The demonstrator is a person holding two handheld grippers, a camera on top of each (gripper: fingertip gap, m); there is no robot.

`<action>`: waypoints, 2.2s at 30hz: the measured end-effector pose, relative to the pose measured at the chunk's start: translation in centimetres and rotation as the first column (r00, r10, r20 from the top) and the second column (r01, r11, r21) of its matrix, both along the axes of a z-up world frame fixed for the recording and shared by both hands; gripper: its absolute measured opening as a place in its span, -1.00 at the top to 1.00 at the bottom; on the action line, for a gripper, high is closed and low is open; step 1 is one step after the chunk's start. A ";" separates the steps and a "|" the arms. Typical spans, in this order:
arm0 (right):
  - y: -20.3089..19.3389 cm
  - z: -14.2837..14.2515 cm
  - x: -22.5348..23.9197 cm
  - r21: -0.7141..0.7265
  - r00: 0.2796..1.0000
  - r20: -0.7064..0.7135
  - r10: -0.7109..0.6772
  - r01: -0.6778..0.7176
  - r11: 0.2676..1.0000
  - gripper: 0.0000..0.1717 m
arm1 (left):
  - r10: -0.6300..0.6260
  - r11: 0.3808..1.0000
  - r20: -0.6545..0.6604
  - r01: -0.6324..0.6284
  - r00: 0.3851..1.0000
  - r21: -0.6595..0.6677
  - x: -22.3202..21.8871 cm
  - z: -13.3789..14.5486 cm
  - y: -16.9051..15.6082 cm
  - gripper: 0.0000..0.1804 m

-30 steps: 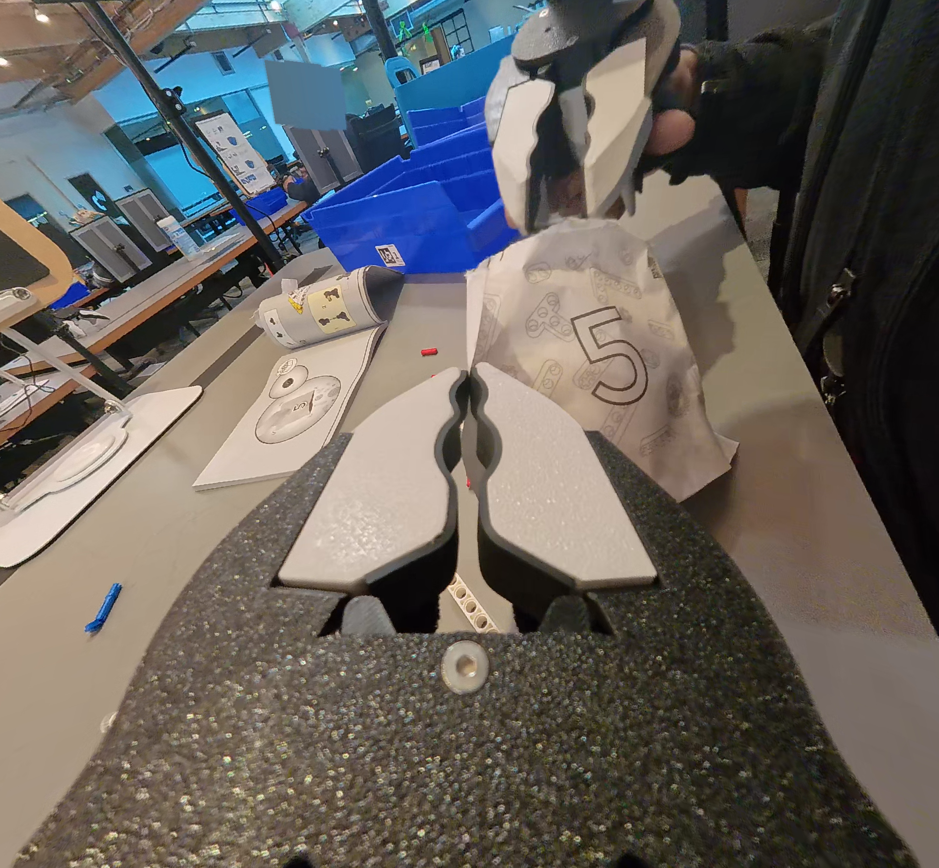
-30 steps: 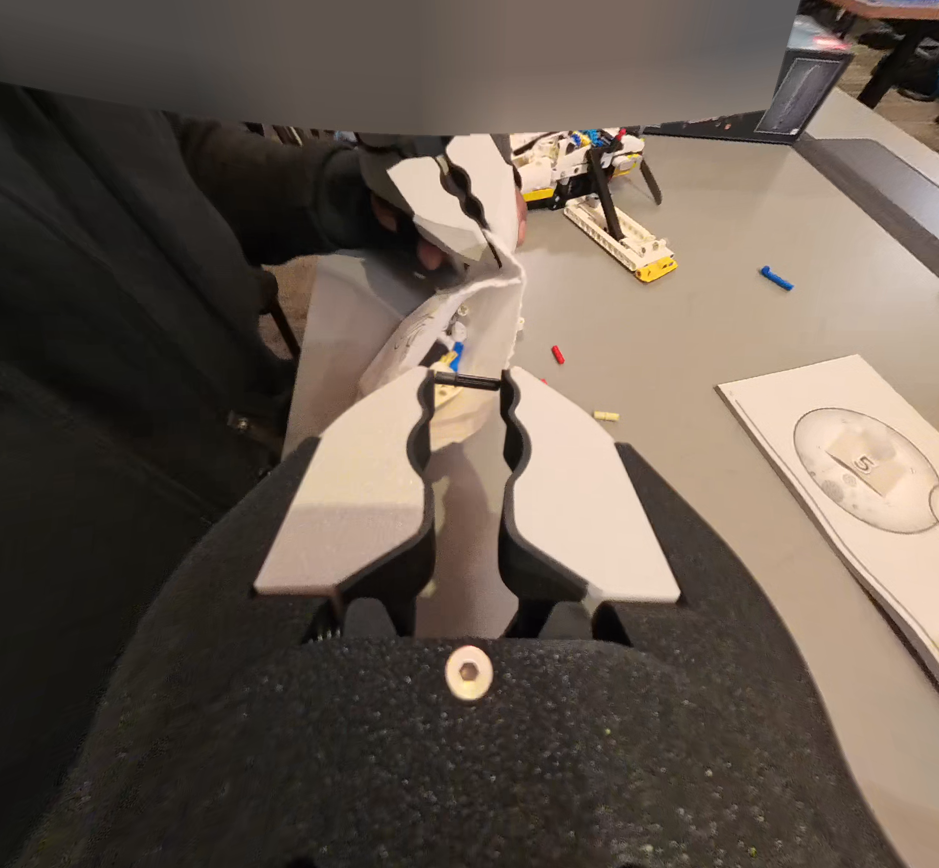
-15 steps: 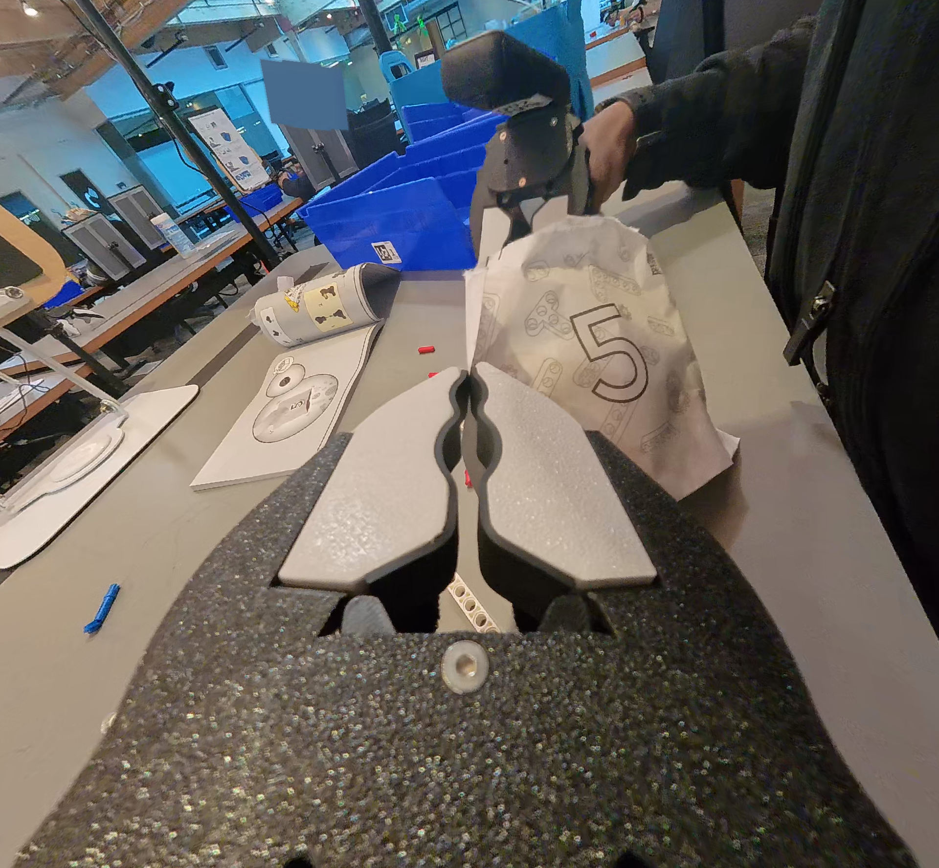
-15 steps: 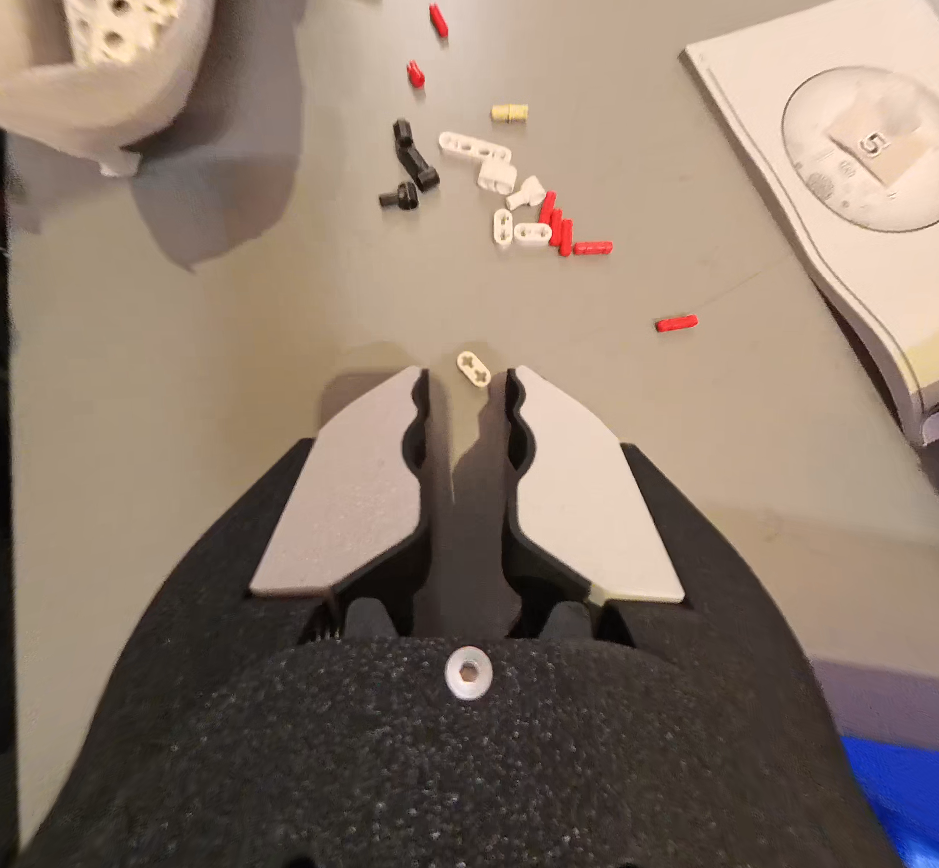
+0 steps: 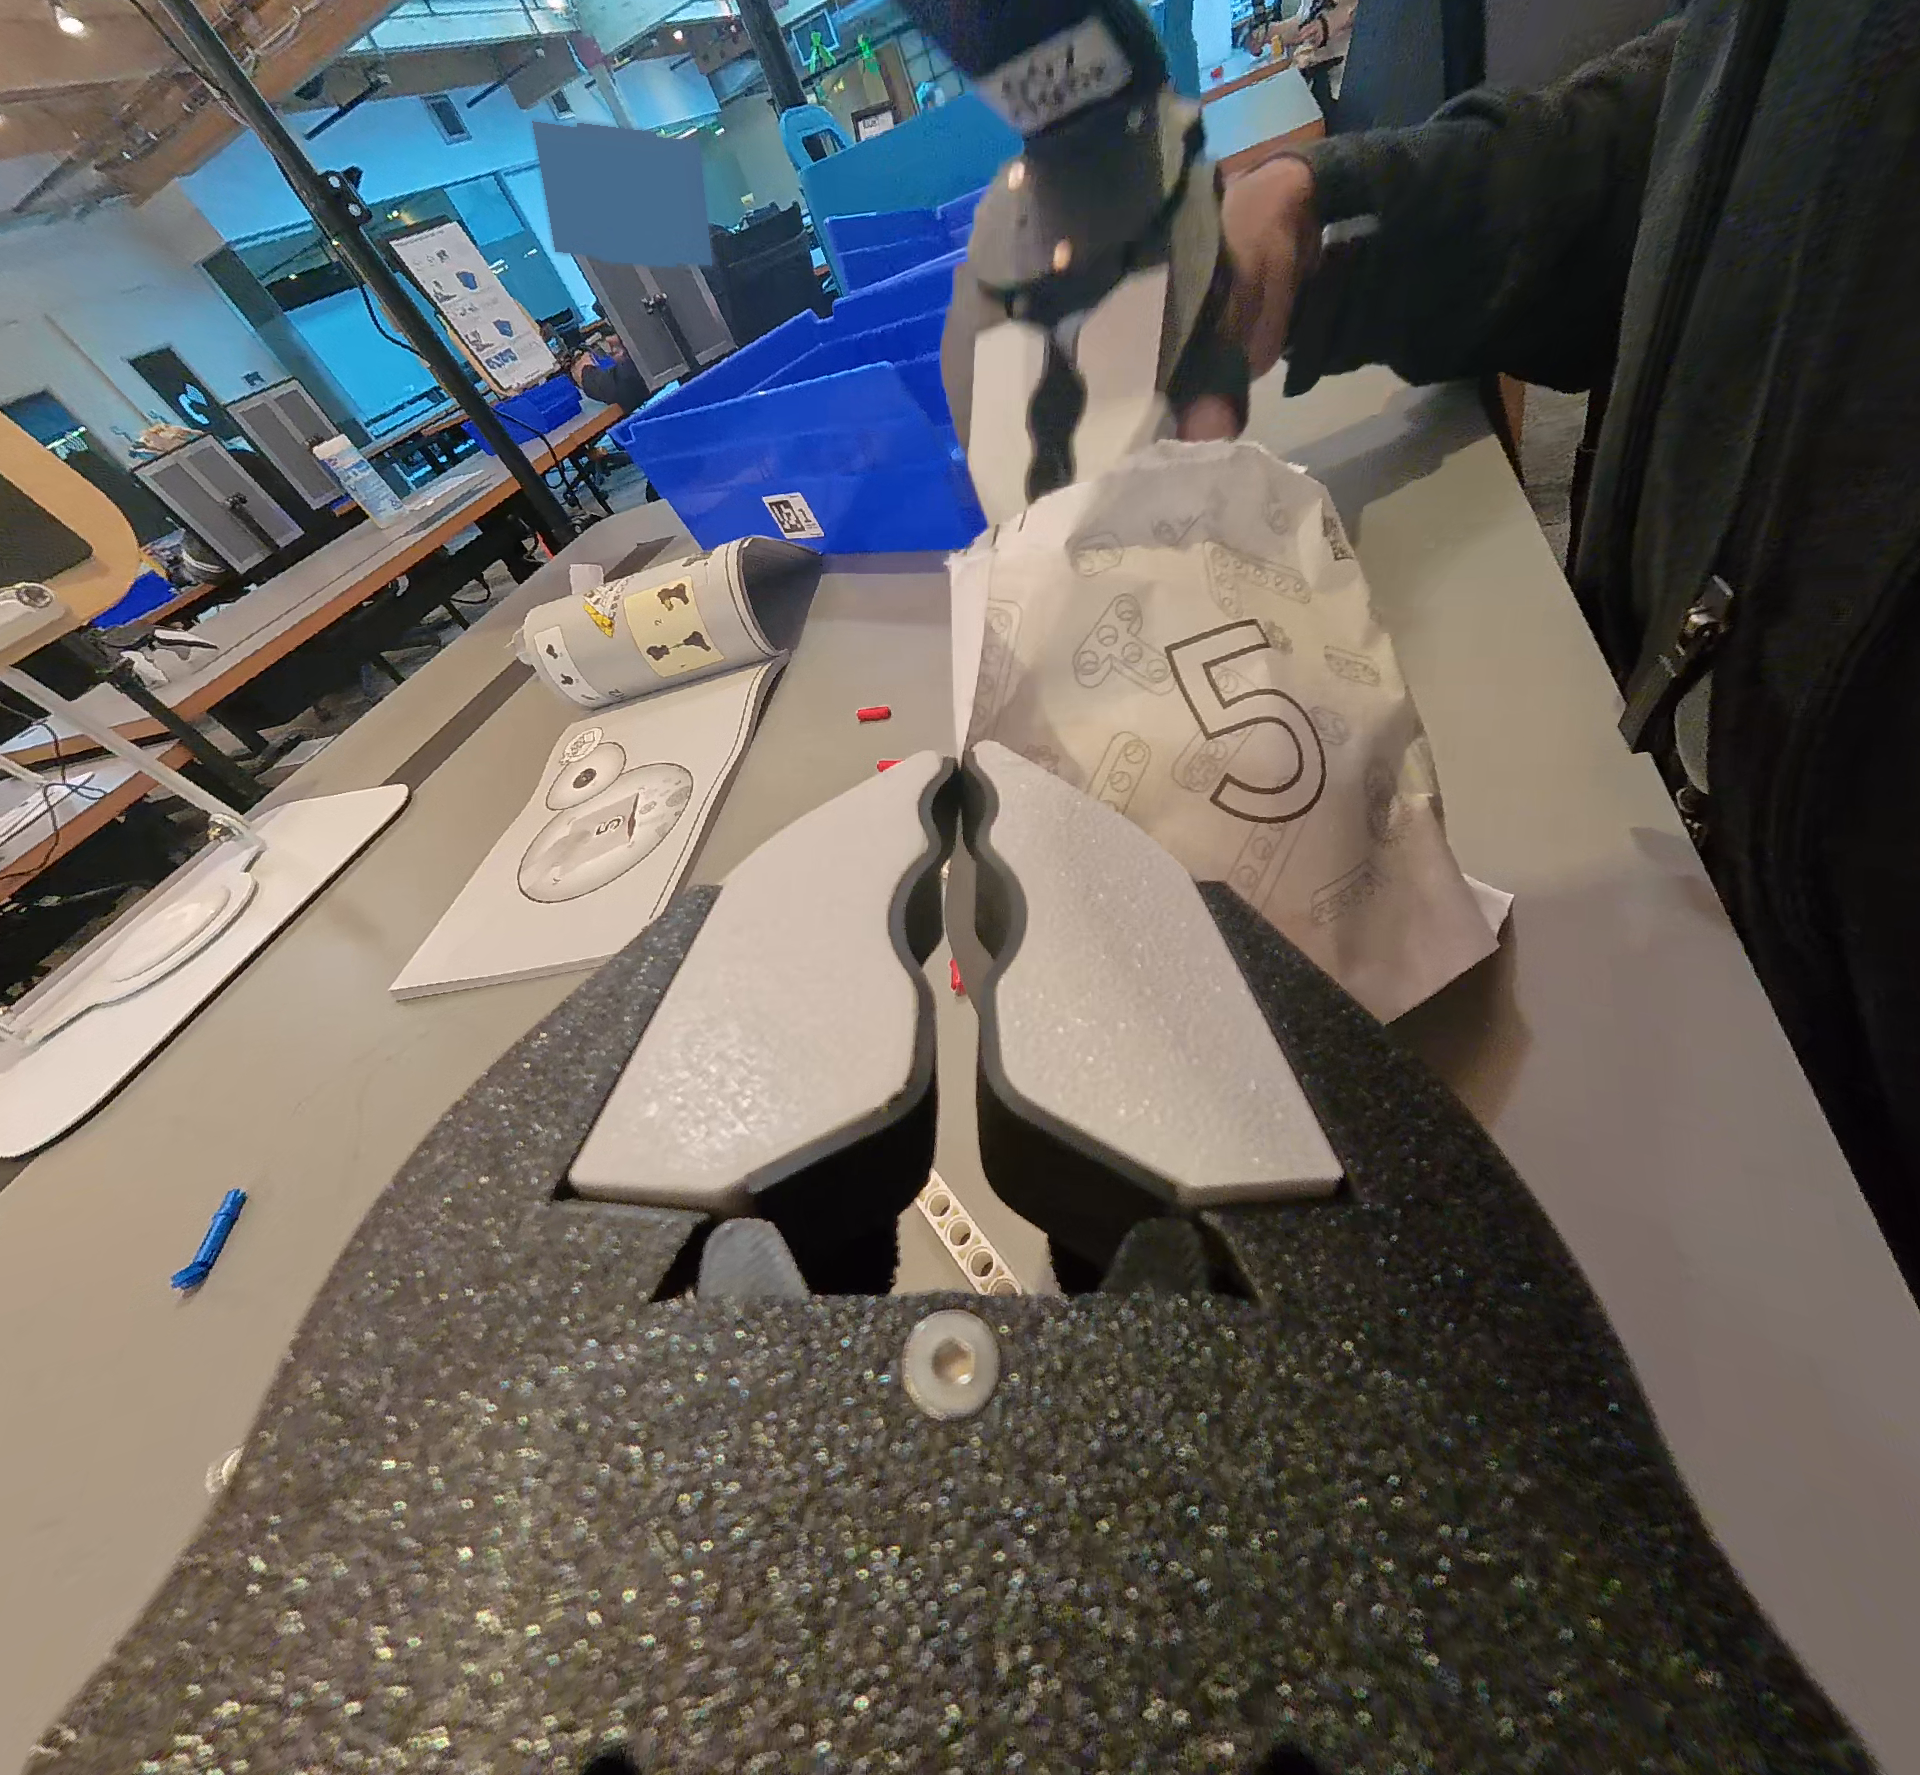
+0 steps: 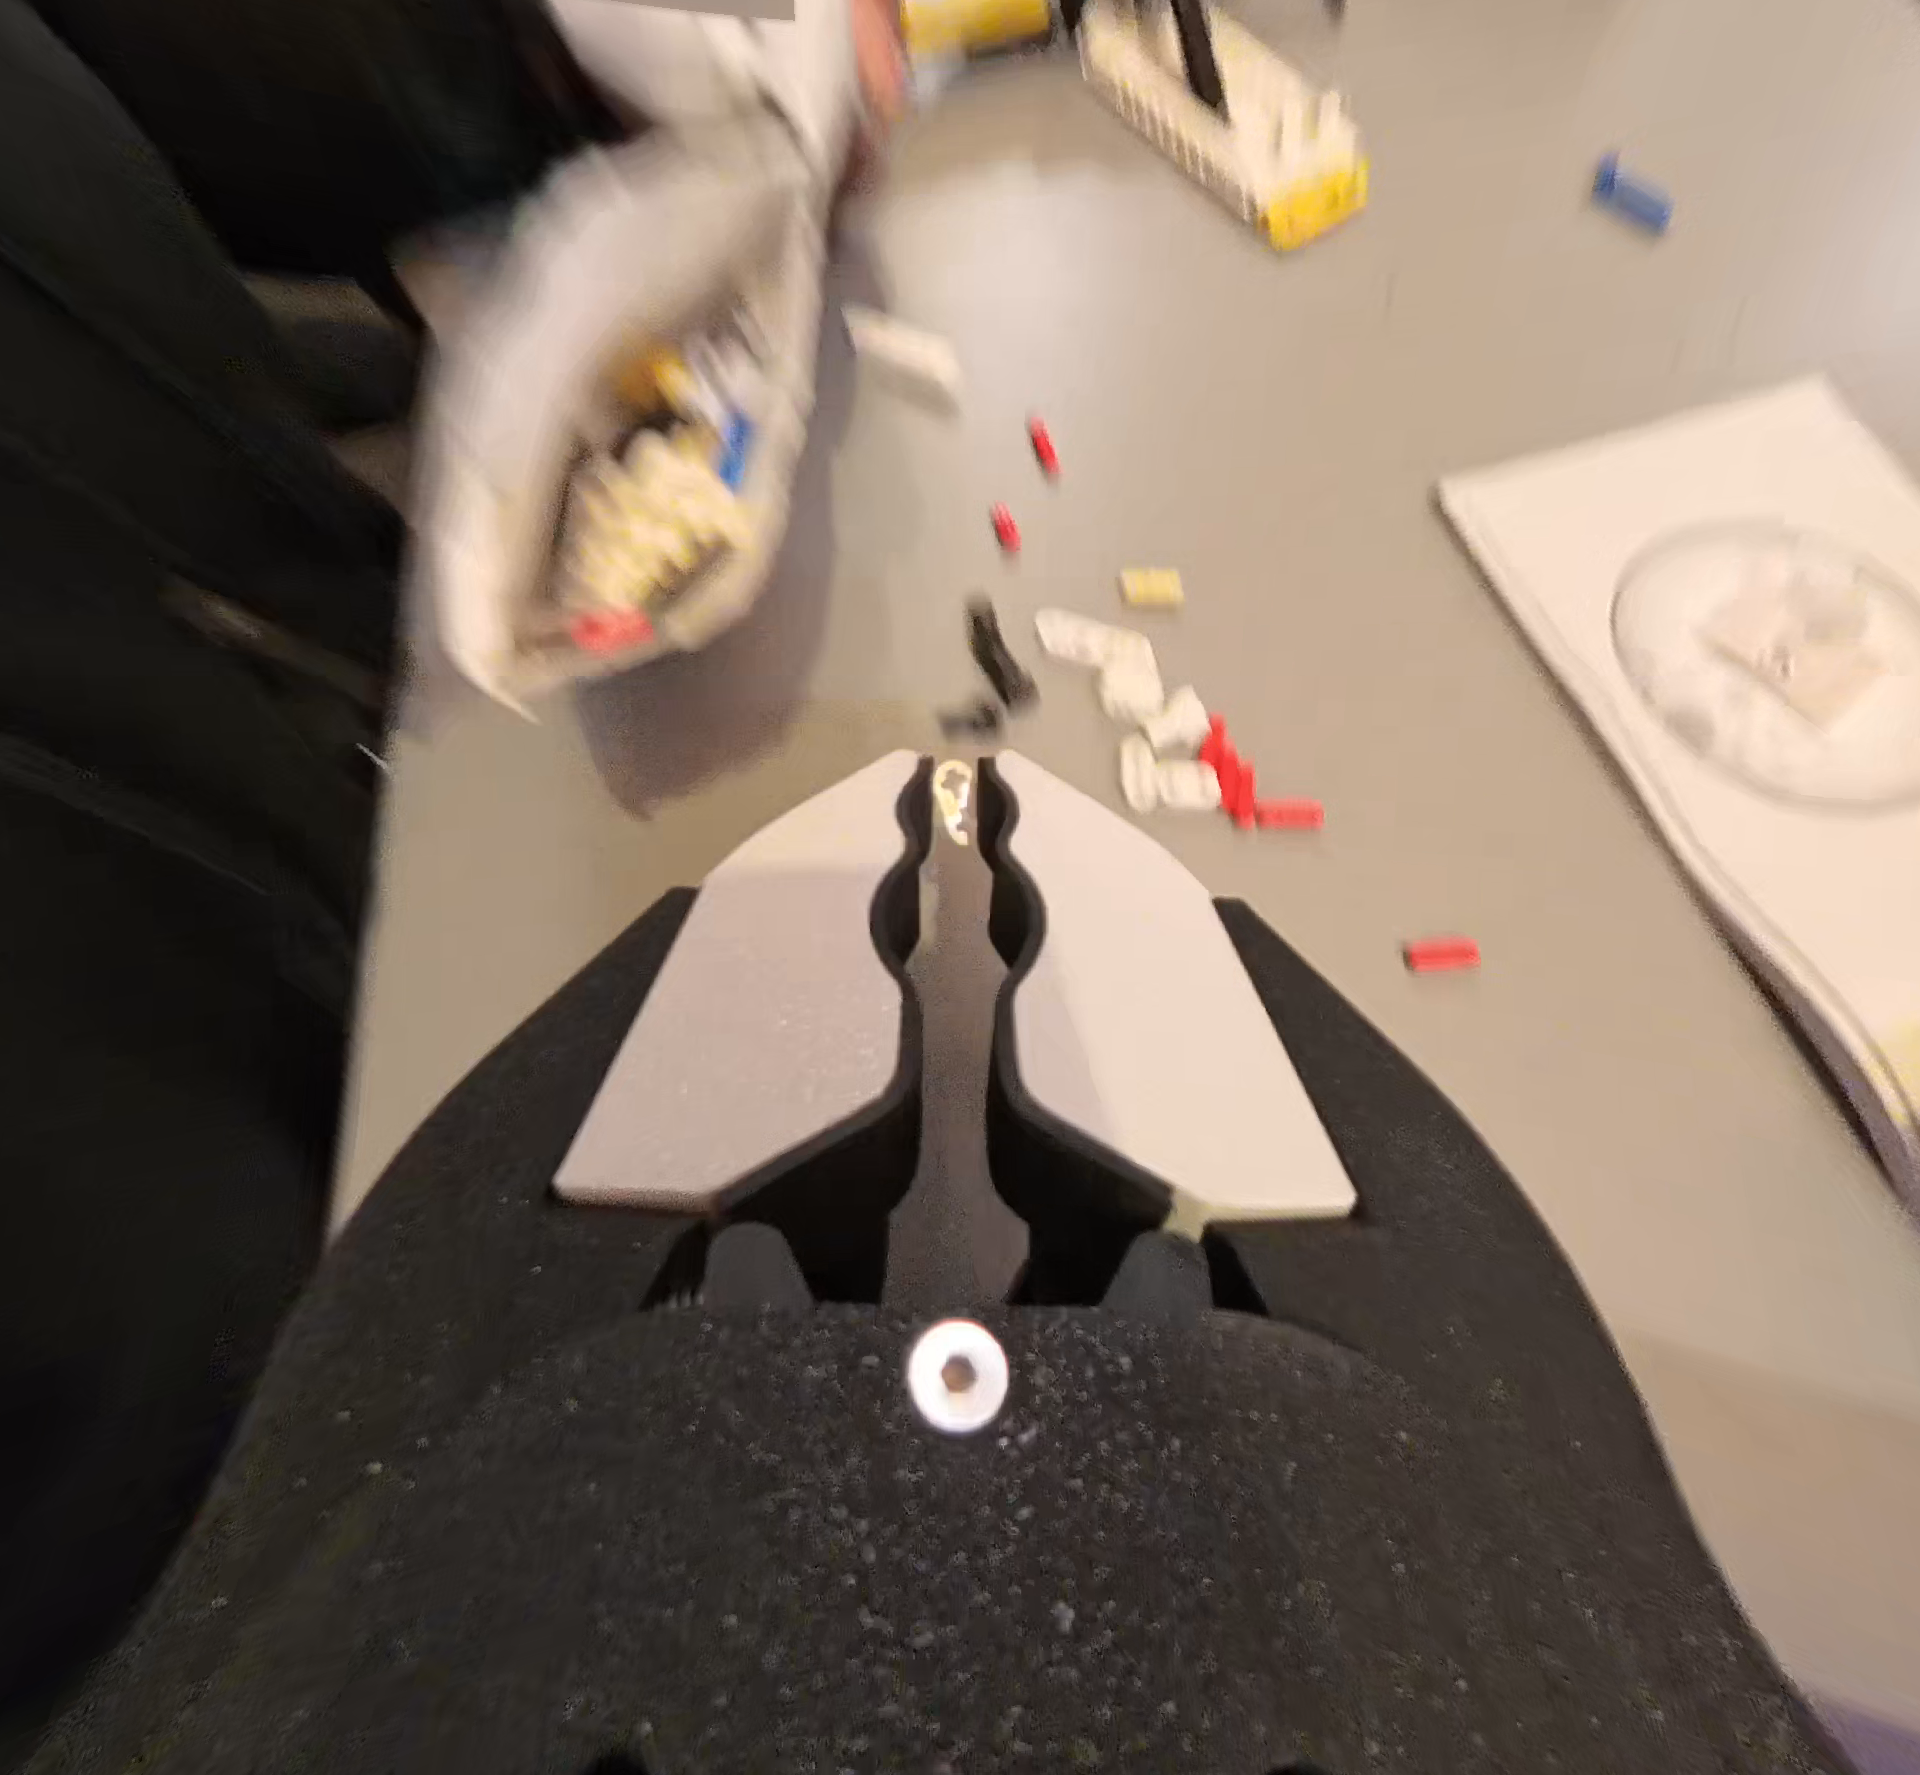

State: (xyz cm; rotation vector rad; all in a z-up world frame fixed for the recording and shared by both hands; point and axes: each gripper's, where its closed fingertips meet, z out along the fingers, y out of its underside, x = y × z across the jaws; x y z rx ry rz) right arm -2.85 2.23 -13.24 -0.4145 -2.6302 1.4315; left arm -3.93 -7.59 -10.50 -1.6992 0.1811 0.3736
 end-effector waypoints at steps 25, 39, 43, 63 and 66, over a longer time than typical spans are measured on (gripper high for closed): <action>3.4 -4.8 -3.0 0.154 0.961 0.081 -0.264 0.250 0.956 0.85 | -0.004 1.000 0.000 0.004 1.000 0.000 0.0 0.0 0.0 0.99; -3.0 2.0 -0.9 -0.124 0.998 0.012 -0.057 0.058 0.991 0.53 | -0.002 1.000 0.006 0.002 1.000 0.001 0.0 -0.1 -0.1 1.00; -0.4 -2.0 -4.3 0.062 0.977 0.015 -0.211 0.210 0.976 0.65 | -0.001 1.000 -0.004 0.001 1.000 0.002 0.1 0.0 -0.2 1.00; -0.6 -5.6 -4.9 0.235 0.968 0.023 -0.251 0.239 0.942 1.00 | -0.004 1.000 -0.014 0.004 1.000 0.003 0.2 0.3 -0.5 0.99; -0.1 -5.0 -4.7 0.219 0.968 0.013 -0.252 0.243 0.945 1.00 | -0.004 1.000 -0.013 0.004 1.000 0.003 0.2 0.3 -0.5 0.99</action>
